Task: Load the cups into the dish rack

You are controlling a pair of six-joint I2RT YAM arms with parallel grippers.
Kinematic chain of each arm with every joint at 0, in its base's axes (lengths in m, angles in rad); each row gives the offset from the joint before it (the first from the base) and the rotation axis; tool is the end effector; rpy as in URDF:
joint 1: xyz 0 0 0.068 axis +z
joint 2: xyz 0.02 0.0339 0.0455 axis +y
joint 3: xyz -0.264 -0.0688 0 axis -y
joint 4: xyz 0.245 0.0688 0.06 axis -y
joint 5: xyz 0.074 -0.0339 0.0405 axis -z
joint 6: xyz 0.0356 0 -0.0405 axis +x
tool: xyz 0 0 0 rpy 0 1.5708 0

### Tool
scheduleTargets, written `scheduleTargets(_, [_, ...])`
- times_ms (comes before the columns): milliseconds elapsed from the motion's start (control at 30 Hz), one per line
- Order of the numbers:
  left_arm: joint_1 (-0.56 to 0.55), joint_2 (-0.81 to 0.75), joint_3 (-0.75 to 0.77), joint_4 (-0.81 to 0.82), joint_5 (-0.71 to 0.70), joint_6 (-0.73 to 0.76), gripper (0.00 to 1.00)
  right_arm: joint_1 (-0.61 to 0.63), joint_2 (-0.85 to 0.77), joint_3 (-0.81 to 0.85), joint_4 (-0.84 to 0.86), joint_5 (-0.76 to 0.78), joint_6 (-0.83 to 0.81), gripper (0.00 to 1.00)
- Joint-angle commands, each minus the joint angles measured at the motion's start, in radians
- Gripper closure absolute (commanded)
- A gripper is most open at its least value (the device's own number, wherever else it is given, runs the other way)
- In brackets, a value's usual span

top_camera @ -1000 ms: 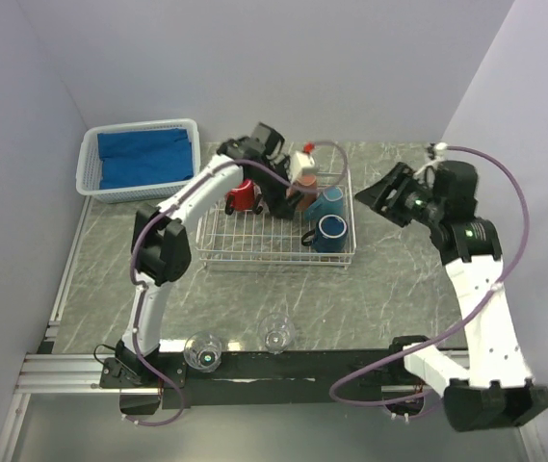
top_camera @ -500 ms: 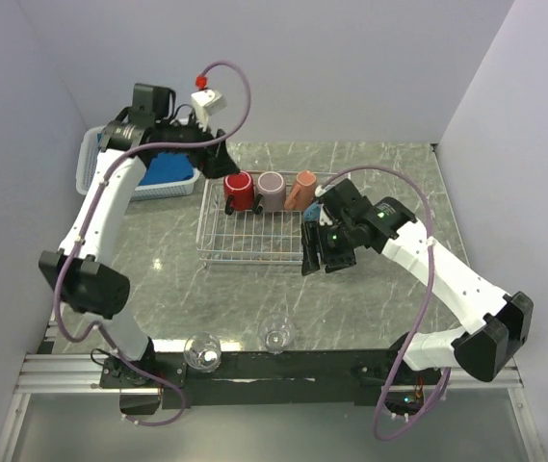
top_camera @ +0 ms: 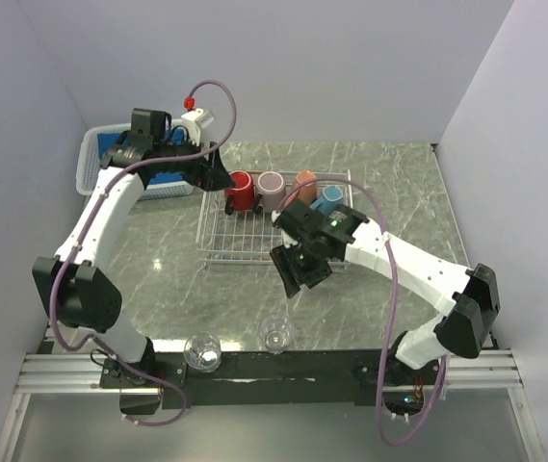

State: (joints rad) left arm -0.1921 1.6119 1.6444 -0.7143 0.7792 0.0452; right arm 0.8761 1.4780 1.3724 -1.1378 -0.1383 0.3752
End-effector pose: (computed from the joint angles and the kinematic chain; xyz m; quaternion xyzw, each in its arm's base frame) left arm 0.3397 -0.0915 0.3826 0.2610 0.8100 -0.3712 0.3715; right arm 0.1759 0.2187 0.3067 -0.2549 0.9508 0.1505 0.0919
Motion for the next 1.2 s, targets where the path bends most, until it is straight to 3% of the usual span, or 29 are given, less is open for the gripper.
scheduleTargets(0, [0.002, -0.109, -0.018, 0.026, -0.038, -0.015, 0.11, 0.066, -0.019, -0.027, 0.033, 0.059, -0.01, 0.35])
scheduleTargets(300, [0.037, -0.187, -0.06, 0.016, -0.098, -0.03, 0.11, 0.155, -0.105, -0.215, 0.17, 0.051, 0.053, 0.35])
scheduleTargets(600, [0.037, -0.25, -0.141, -0.008, -0.118, -0.018, 0.11, 0.224, -0.13, -0.269, 0.246, 0.069, 0.114, 0.36])
scheduleTargets(967, [0.036, -0.285, -0.169, -0.017, -0.126, -0.005, 0.11, 0.233, -0.042, -0.355, 0.378, 0.063, 0.103, 0.37])
scheduleTargets(1167, [0.036, -0.261, -0.121, -0.028, -0.126, -0.004, 0.11, 0.233, 0.034, -0.414, 0.472, 0.028, 0.09, 0.45])
